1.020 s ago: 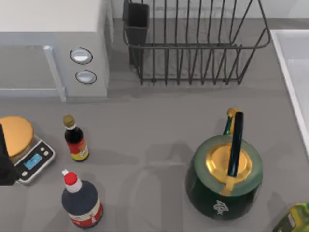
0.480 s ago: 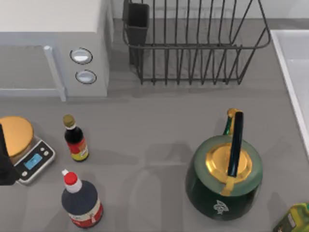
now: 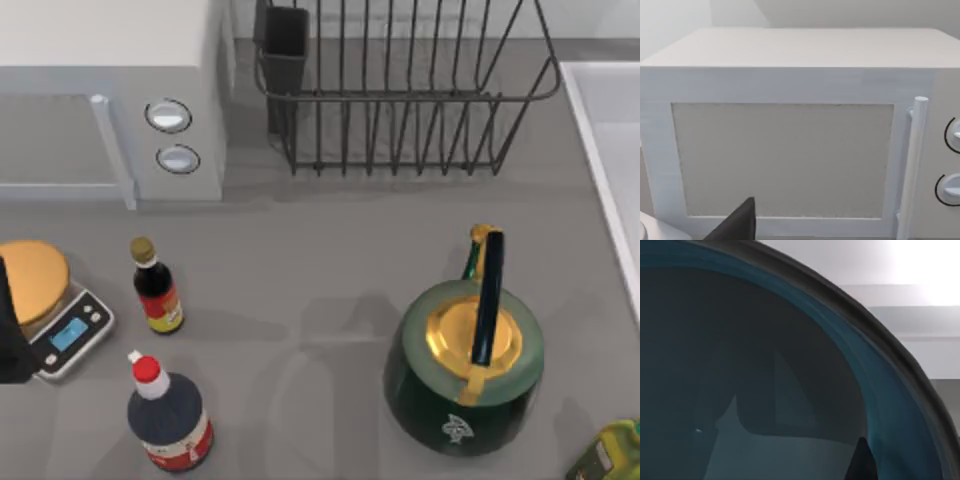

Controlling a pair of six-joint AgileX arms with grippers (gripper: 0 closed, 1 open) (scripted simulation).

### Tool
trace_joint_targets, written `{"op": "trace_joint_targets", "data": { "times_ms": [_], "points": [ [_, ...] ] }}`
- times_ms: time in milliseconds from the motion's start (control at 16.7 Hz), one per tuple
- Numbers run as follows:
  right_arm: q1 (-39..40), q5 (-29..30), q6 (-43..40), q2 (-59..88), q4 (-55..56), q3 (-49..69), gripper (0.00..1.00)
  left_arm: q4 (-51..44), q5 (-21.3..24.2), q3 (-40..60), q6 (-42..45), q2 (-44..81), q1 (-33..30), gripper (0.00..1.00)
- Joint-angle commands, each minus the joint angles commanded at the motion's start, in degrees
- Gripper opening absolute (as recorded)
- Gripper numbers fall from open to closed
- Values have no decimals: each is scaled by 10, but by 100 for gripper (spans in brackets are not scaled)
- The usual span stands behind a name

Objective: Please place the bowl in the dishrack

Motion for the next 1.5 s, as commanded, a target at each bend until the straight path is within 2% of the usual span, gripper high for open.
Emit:
{"op": "trace_joint_targets", "data": {
  "times_ms": [120,180,840,1020,1500],
  "points": [
    [0,0,0,0,0,0,2,0,0,0,0,0,0,100],
    [0,0,0,0,0,0,0,0,0,0,0,0,0,100],
    [-3,0,0,-1,-21,21,0,0,0,0,0,0,0,100],
    [-7,0,-2,-5,-97,94,0,0,0,0,0,0,0,100],
    [-8,-1,-7,-44,-410,349,0,0,0,0,0,0,0,100]
  ]
}}
